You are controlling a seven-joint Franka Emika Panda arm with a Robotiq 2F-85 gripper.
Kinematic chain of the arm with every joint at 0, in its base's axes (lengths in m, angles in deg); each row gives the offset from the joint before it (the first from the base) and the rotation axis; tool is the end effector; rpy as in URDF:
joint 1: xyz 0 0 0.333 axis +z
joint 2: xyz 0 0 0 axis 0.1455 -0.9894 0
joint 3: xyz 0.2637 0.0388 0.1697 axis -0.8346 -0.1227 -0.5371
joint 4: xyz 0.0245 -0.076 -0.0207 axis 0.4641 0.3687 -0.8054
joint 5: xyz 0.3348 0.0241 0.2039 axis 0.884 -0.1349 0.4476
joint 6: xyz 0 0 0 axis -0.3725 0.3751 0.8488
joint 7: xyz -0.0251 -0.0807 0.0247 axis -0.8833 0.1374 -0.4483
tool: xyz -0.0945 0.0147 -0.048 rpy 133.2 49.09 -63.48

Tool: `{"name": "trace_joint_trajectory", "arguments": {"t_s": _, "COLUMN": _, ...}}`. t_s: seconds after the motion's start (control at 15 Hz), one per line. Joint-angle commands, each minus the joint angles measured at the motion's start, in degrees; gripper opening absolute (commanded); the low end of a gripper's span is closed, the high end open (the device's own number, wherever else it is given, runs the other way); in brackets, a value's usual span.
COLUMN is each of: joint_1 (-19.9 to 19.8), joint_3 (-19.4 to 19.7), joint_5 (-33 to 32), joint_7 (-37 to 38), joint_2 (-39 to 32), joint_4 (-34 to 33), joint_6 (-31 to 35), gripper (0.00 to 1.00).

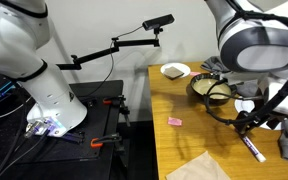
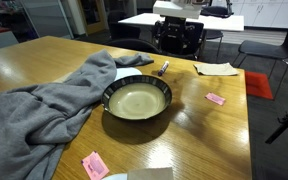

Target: Put the marker in the bowl

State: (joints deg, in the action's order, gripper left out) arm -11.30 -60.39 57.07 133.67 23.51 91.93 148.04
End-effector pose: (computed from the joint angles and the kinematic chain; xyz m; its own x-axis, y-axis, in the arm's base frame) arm 0.6256 -0.1661 0.2086 0.1527 -0.9872 0.0466 -0.9806 -0.1572 -0.1173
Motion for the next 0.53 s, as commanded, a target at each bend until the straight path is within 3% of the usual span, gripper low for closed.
{"name": "trace_joint_trajectory", "arguments": {"t_s": 0.0, "joint_1": 2.51, "joint_3": 2.49, "joint_5": -2.26, "joint_7": 6.94, "joint_2": -4.10, "joint_4": -3.97, "joint_6": -0.66, "gripper": 1.00}}
{"name": "trace_joint_trajectory", "arguments": {"t_s": 0.47, "joint_1": 2.82, "joint_3": 2.92, "joint_5": -4.44, "joint_7": 11.87, "joint_2": -8.49, "joint_4": -8.87, "joint_6": -4.08, "gripper": 1.00}}
